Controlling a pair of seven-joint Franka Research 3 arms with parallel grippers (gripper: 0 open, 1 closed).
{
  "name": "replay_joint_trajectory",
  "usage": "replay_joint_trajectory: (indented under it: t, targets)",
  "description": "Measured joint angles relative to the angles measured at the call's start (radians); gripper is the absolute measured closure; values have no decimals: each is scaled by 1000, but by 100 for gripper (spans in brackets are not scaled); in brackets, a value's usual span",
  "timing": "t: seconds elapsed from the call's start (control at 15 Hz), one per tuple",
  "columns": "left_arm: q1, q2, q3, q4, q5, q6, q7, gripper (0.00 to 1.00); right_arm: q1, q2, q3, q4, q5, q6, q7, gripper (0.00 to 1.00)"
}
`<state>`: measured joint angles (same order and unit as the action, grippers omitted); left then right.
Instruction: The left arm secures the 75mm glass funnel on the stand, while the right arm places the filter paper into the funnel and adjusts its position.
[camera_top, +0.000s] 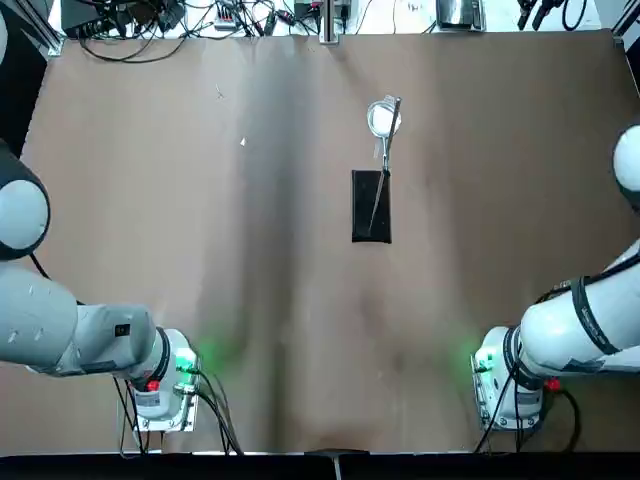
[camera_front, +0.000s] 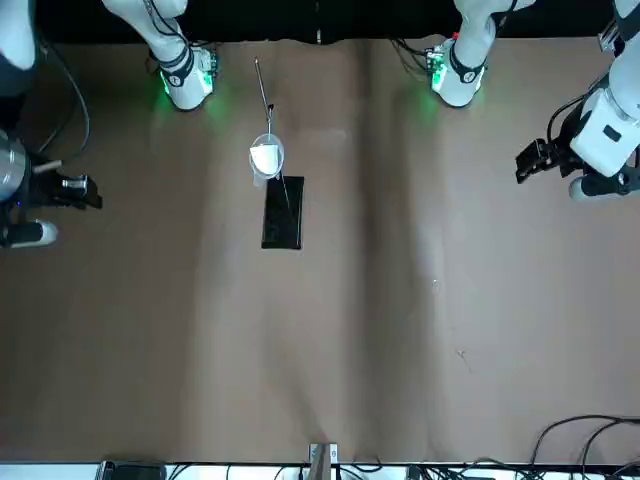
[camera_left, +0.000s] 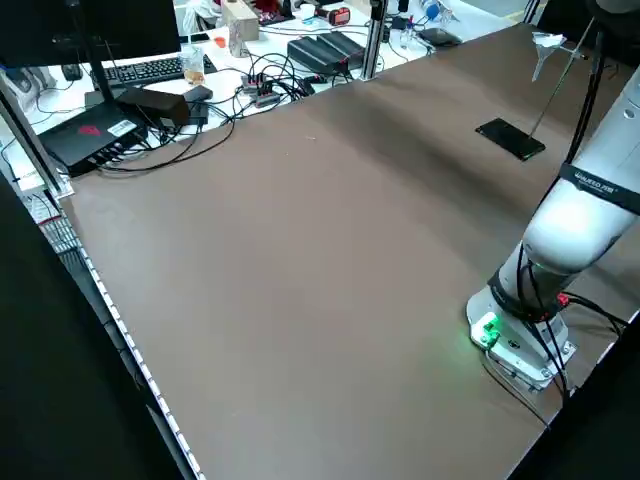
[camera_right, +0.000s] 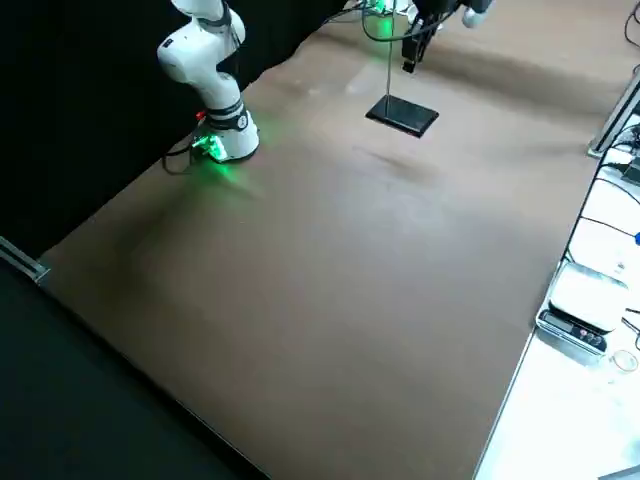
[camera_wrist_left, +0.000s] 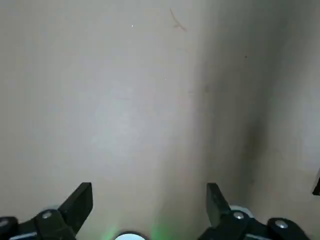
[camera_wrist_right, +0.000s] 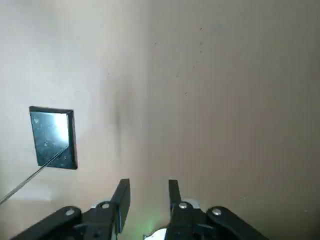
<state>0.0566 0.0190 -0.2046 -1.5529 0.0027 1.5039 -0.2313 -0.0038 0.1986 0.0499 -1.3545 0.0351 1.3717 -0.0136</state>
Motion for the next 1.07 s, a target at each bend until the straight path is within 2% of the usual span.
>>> replay_joint_trajectory:
  t: [0.13,0.27,0.4,0.73,1.07]
  targets:
    - [1,0,1,-2,0,0,0,0,57,-62,-68,-86,0,35,-38,61]
    - [9,0,3,-3,0,0,0,0,70,-99,-85,-131,0,50,-56,59]
    - [12,0,6,-4,0,0,-2,0,73,-114,-86,-143,0,54,-61,44]
    - [12,-2,3,-3,0,-9,-4,0,77,-116,-87,-153,0,69,-67,1]
    - [12,-3,0,-3,0,-13,-4,0,77,-118,-89,-165,0,135,-88,0]
